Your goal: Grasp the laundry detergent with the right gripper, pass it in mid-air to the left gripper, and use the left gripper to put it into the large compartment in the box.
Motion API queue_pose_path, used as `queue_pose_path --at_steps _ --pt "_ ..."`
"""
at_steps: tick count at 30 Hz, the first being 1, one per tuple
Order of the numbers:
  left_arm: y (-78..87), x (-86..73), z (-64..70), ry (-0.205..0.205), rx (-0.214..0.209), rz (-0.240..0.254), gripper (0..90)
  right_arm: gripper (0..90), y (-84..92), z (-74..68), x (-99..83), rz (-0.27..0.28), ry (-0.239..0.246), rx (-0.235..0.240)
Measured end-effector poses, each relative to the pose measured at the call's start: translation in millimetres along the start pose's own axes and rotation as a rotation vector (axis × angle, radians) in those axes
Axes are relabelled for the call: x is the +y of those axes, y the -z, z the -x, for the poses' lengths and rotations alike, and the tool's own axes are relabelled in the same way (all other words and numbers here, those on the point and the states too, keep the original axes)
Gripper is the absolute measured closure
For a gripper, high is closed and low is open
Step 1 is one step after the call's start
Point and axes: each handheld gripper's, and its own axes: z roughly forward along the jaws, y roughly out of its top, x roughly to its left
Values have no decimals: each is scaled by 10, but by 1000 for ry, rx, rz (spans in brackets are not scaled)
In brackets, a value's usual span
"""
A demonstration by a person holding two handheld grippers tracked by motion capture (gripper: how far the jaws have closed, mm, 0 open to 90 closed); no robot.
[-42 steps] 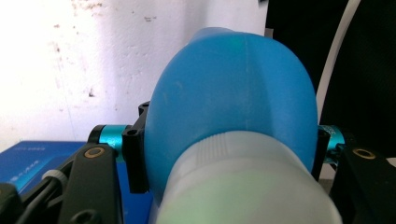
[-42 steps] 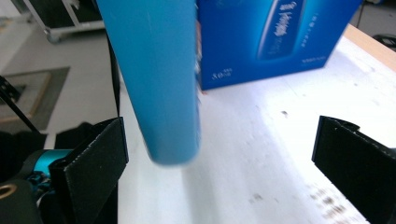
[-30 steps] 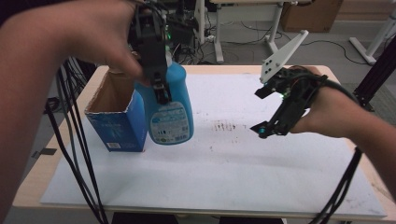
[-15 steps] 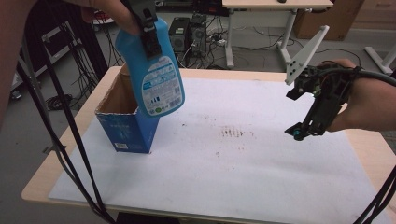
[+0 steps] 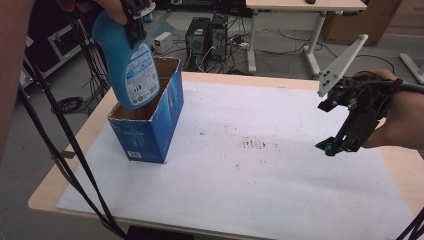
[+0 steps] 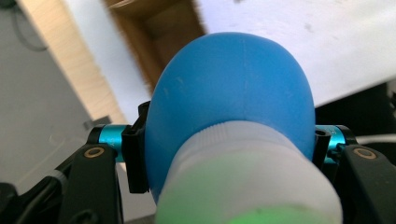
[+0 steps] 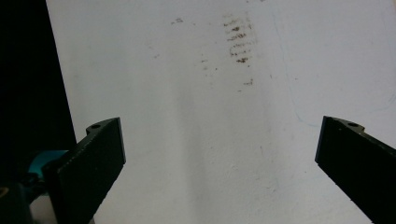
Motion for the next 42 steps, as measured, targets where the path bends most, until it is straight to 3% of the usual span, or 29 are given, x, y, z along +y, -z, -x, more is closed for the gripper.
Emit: queue_pose_path --at_steps 7,12,21,24,26,28,31,37,42 --pt "-194 59 -144 72 3 -14 377 6 -41 3 32 -11 -3 -4" --pt "-381 100 -193 70 -15 -30 376 6 -71 6 28 -10 0 -4" --pt "-1014 225 -181 -85 -36 -81 377 6 -148 28 10 -19 -16 -3" --pt "-1205 242 -176 -186 -16 -94 377 6 -169 27 13 -25 -11 -4" --pt "-1326 244 -175 -269 -10 -77 376 6 -186 28 12 -25 -11 -3" --pt "-1449 238 -172 -303 -1 -83 377 6 -201 28 11 -31 -16 -2" --pt "-1614 238 -165 -385 9 -86 376 6 -230 31 12 -39 -17 -1" --pt "-1804 244 -193 -463 11 -89 376 6 -255 25 35 -51 -21 -1" --pt "-1907 240 -220 -481 10 -84 375 6 -277 26 47 -62 -24 0"
